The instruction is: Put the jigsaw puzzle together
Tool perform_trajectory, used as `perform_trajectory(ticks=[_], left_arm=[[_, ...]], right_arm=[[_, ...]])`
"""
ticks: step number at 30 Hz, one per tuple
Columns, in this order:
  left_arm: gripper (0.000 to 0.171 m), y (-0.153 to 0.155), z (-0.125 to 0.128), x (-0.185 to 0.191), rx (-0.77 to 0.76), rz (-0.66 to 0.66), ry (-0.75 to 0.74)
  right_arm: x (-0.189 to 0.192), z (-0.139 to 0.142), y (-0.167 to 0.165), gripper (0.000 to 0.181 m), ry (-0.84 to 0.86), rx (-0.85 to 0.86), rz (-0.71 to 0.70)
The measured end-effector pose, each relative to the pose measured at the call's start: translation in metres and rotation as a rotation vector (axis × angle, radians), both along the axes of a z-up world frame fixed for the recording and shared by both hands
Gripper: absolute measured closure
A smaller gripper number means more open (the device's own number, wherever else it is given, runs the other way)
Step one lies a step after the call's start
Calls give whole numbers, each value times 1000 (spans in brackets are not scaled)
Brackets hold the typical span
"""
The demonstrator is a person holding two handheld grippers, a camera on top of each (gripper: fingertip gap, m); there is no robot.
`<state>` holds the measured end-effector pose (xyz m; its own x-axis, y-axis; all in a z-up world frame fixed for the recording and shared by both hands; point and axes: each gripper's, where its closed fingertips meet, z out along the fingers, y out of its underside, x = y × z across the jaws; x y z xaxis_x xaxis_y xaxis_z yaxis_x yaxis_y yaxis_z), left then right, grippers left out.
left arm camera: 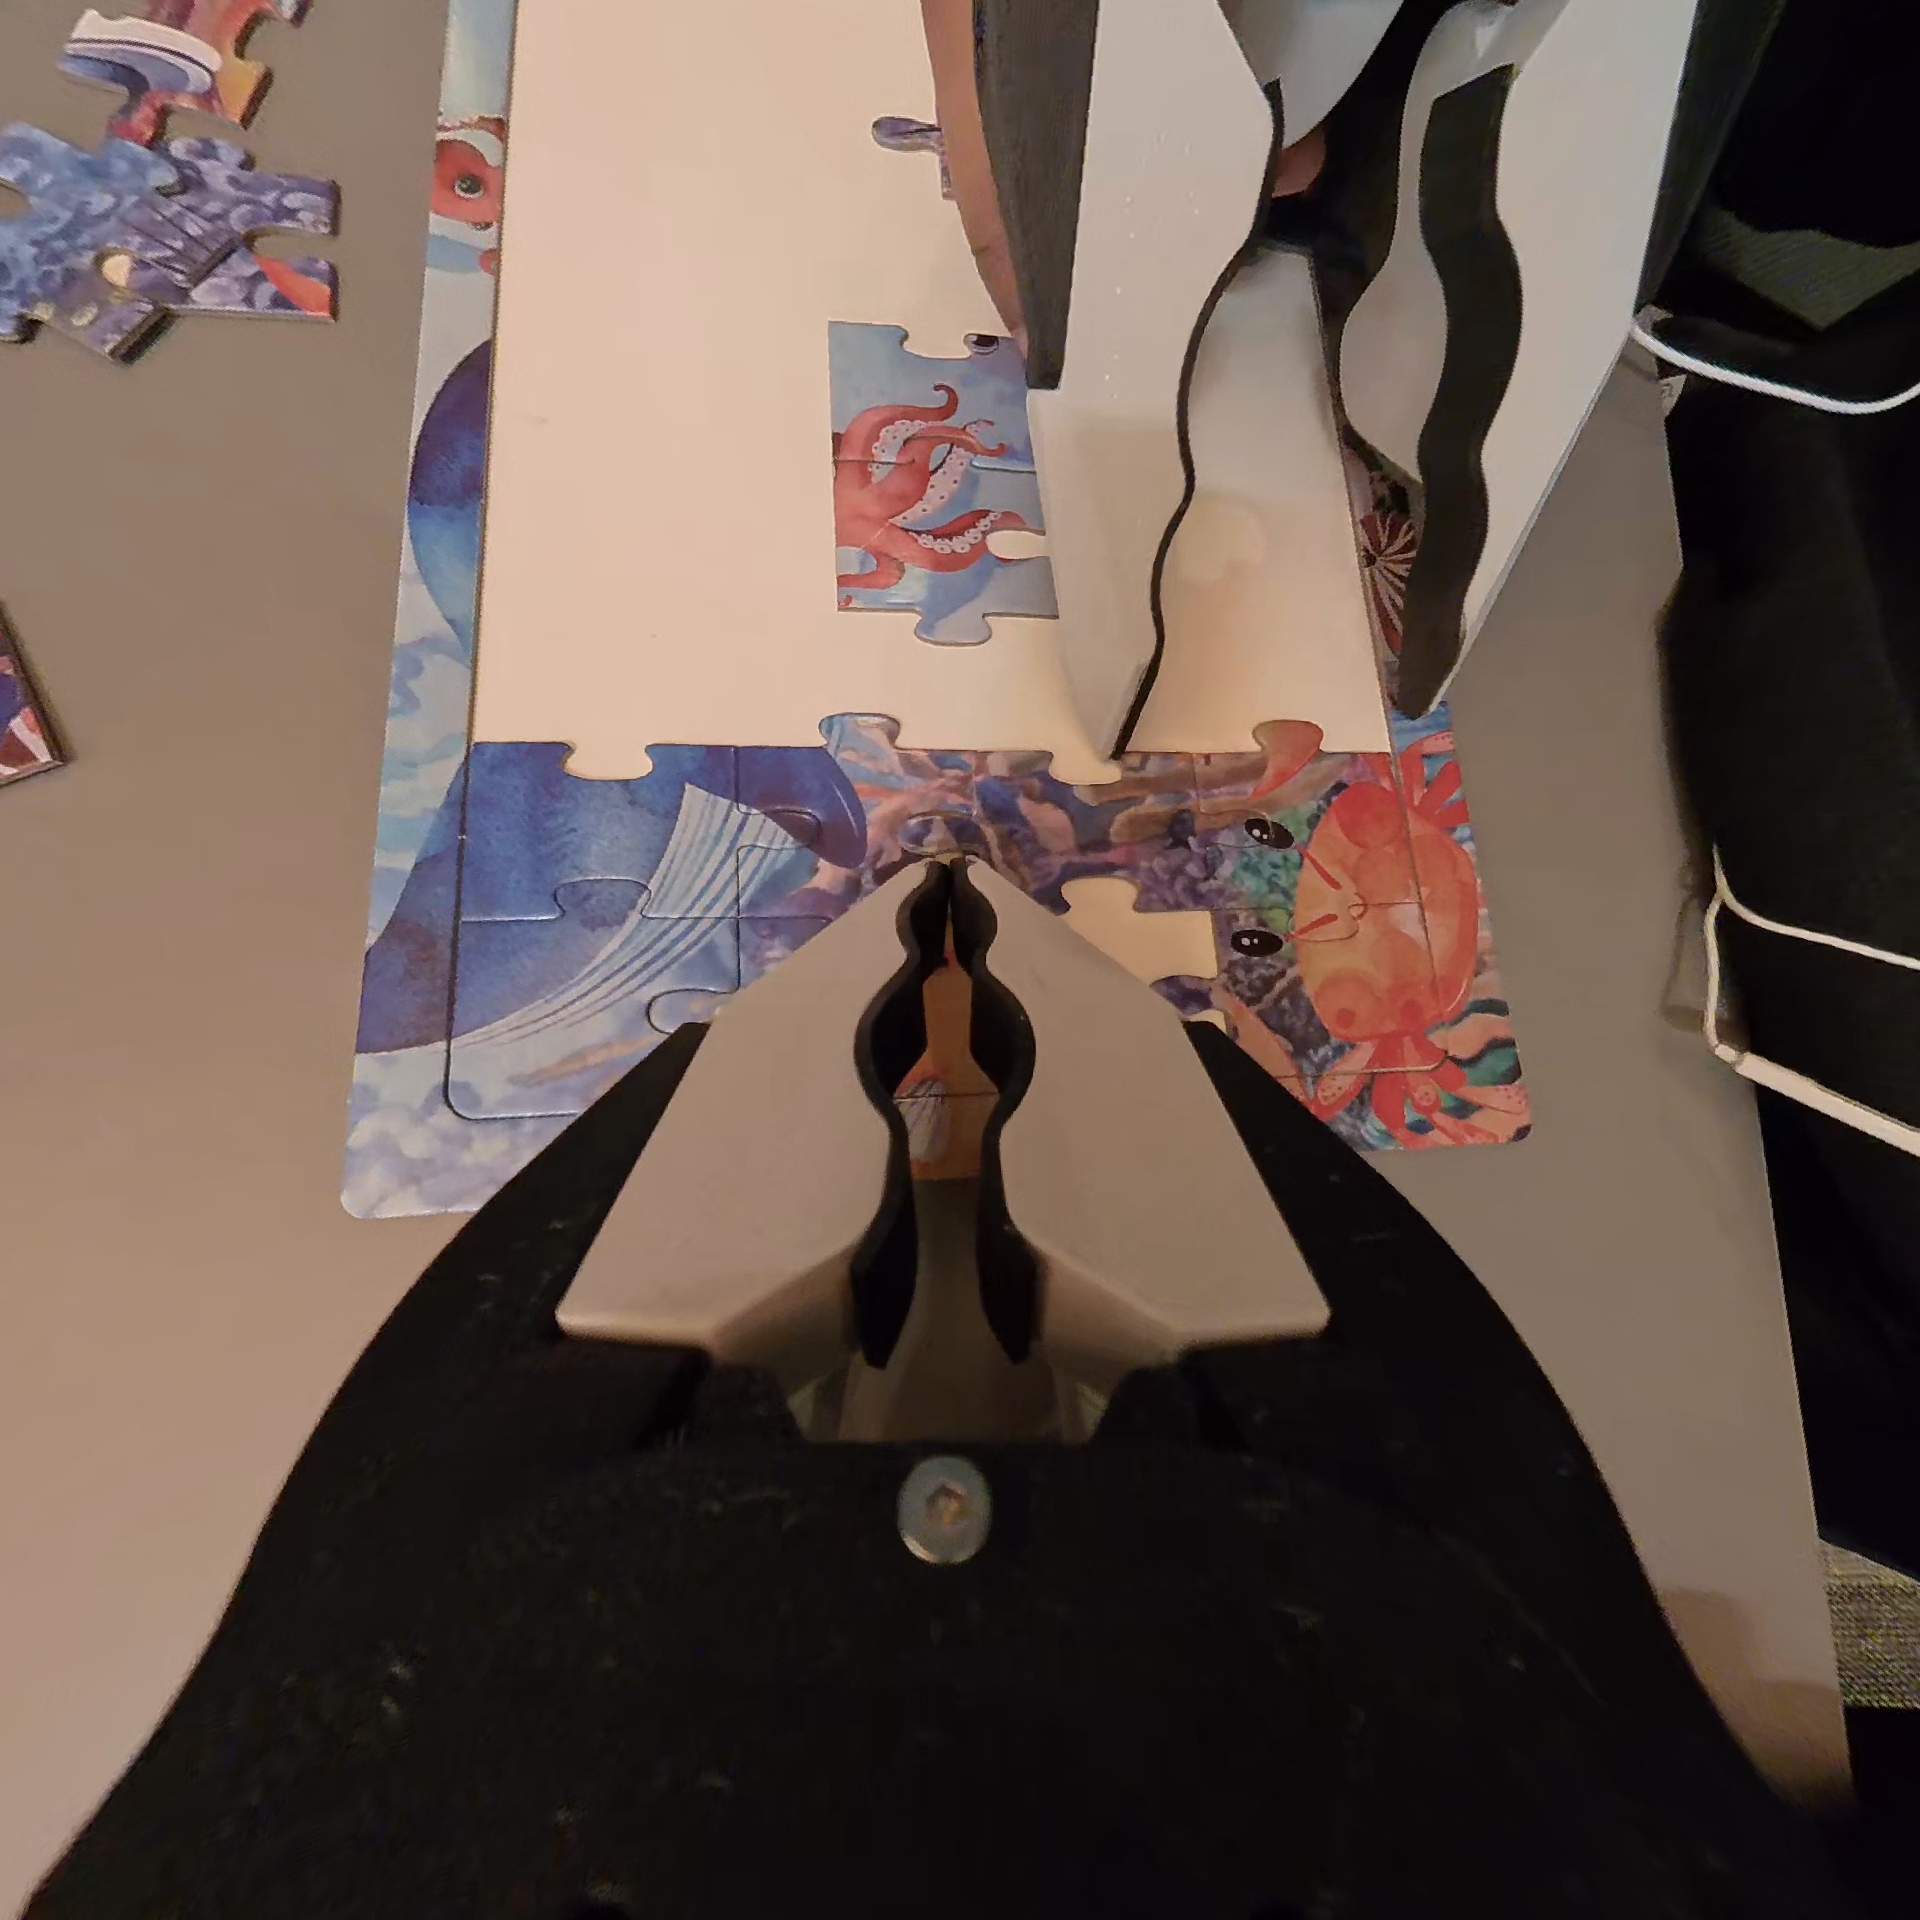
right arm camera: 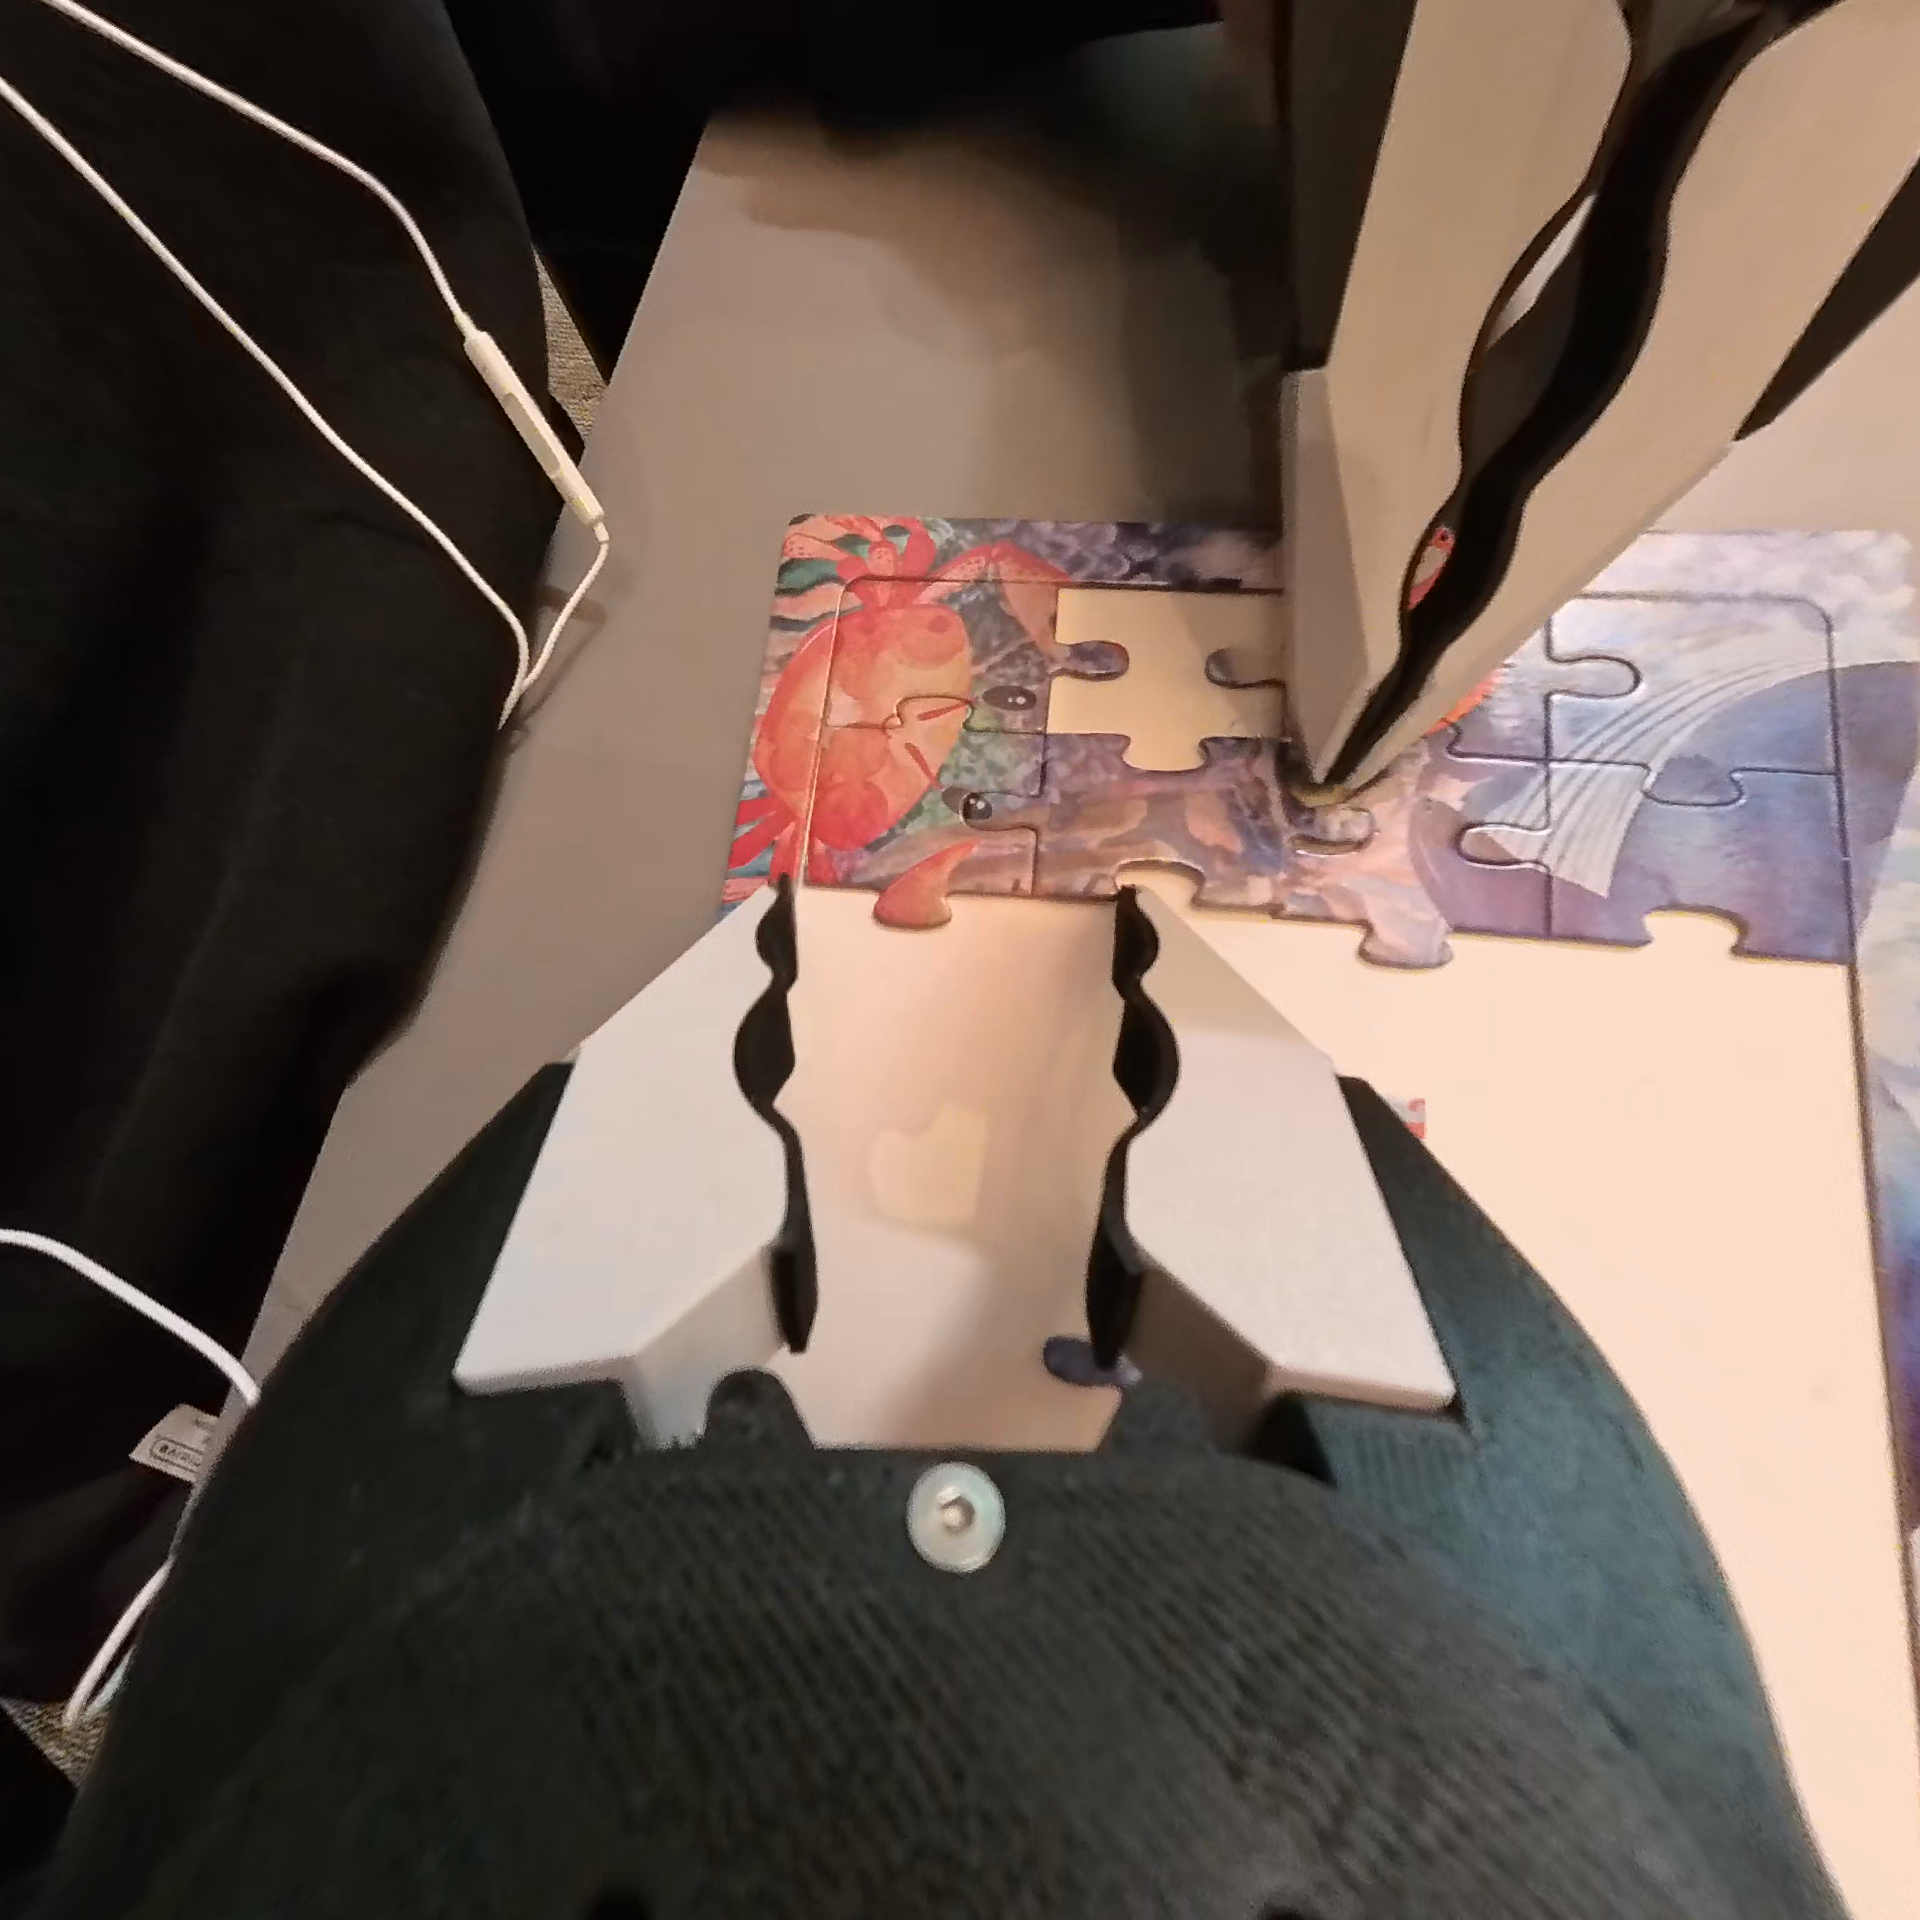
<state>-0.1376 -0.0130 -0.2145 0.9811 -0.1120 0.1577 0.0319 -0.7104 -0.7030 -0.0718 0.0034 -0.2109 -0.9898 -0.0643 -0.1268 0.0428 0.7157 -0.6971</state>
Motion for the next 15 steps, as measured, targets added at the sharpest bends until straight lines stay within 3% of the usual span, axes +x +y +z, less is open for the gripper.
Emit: perform_trajectory(ticks=[11,15], left_arm=[[171,-1,0,-4,-1,14,22],[171,-2,0,-19,-7,88,77]], right_arm=[[0,0,1,125,-5,-12,-7],[3,0,-3,125,-3,-26,3]])
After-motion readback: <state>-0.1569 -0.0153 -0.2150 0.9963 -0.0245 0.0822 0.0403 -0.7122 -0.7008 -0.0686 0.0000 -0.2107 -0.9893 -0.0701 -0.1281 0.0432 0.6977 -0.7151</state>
